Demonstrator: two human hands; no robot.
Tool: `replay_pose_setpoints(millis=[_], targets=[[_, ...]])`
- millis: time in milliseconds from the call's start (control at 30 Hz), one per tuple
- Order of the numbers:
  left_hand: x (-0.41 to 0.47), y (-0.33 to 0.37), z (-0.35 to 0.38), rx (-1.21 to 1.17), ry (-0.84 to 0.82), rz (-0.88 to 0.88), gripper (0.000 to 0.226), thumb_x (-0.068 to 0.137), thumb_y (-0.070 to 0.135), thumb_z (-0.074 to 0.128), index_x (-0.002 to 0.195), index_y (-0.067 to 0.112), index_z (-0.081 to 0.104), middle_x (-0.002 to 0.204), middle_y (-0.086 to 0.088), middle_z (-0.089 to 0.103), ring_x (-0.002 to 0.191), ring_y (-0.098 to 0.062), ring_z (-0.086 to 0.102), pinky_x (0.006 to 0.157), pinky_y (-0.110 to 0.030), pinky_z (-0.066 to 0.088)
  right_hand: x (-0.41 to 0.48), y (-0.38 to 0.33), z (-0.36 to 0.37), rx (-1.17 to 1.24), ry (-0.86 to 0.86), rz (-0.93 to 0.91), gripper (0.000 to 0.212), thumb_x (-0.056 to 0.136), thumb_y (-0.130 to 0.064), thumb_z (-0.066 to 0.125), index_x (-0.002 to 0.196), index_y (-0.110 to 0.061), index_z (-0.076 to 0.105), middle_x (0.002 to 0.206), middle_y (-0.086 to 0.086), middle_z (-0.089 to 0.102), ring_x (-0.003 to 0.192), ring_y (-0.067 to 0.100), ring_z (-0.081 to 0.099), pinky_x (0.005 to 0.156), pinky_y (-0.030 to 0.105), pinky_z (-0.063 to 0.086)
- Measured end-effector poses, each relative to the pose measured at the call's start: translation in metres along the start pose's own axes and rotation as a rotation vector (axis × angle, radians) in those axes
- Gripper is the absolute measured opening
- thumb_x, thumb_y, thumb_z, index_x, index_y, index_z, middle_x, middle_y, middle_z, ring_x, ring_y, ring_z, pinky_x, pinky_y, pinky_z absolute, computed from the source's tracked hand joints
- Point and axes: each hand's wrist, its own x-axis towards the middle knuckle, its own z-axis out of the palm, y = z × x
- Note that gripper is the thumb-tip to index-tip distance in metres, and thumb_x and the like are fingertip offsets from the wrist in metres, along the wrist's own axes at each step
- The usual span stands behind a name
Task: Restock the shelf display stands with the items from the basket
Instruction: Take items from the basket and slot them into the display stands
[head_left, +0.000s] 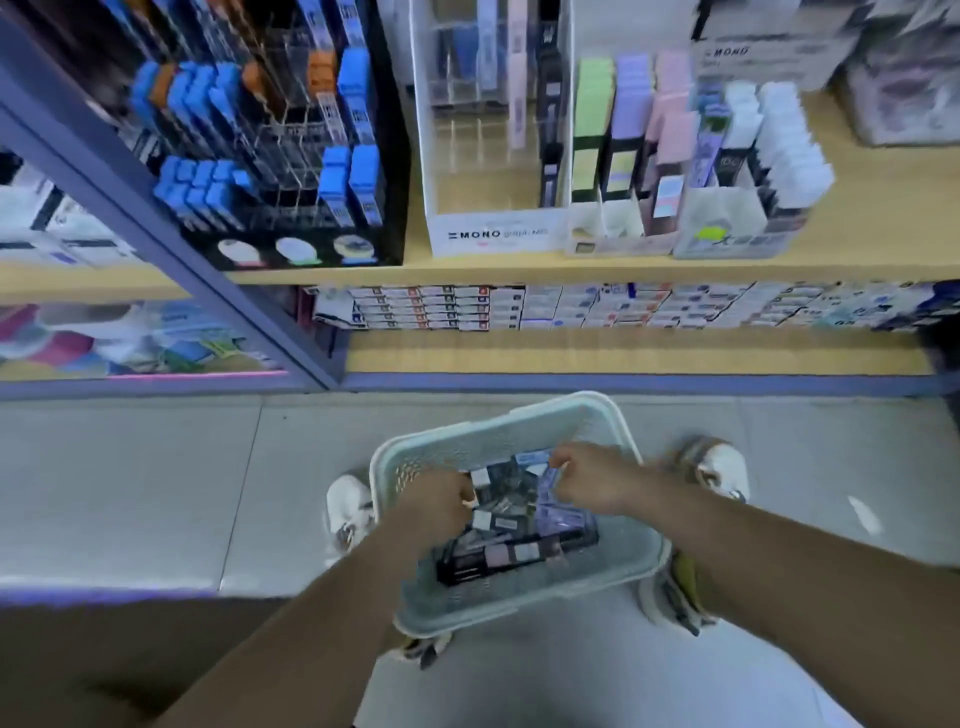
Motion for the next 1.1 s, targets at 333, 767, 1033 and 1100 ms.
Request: replay_pose_setpoints(millis=[333, 767, 1033, 1100], targets=[[0.056, -0.022, 0.083, 0.008, -0.011, -0.088, 0.097, 0.08, 0.025, 0.07, 0.149, 0.008, 0.003, 0.148, -0.023, 0.018, 0.134, -0.039, 0.029, 0.106, -0.044, 0.038, 0.094, 0.039, 0.075, 0.071, -0.002, 0.077, 0.1, 0.082, -0.021, 0.074, 0.155, -0.016, 0.007, 0.152, 0.018, 0.029, 0.134, 0.034, 0.038, 0.093, 0.028, 0.039], [0.053, -0.016, 0.101, -0.231, 0.019, -0.083, 0.069, 0.076, 0.024, 0.073, 0.131, 0.014, 0.032, 0.117, -0.013, 0.06, 0.103, -0.033, 0.061, 0.081, -0.036, 0.051, 0.106, 0.051, 0.108, -0.039, -0.003, -0.074, 0.027, 0.086, -0.015, 0.066, 0.109, -0.019, 0.054, 0.099, 0.004, 0.062, 0.088, 0.025, 0.06, 0.072, 0.031, 0.048], [0.051, -0.006, 0.088, -0.59, -0.097, -0.106, 0.022, 0.09, 0.027, 0.063, 0.108, 0.014, 0.066, 0.097, -0.01, 0.07, 0.079, -0.023, 0.063, 0.062, -0.023, 0.043, 0.102, 0.046, 0.088, 0.379, -0.151, 0.042, 0.013, 0.097, -0.018, 0.055, 0.109, -0.014, 0.055, 0.09, 0.013, 0.066, 0.071, 0.023, 0.06, 0.063, 0.028, 0.045], [0.05, -0.003, 0.077, -0.701, -0.086, -0.144, 0.017, 0.087, 0.026, 0.067, 0.099, 0.014, 0.068, 0.079, -0.008, 0.067, 0.054, -0.013, 0.056, 0.048, -0.019, 0.04, 0.096, 0.043, 0.077, 0.505, -0.155, 0.05, 0.007, 0.097, -0.01, 0.055, 0.103, -0.013, 0.058, 0.089, 0.012, 0.068, 0.064, 0.017, 0.06, 0.055, 0.022, 0.046]])
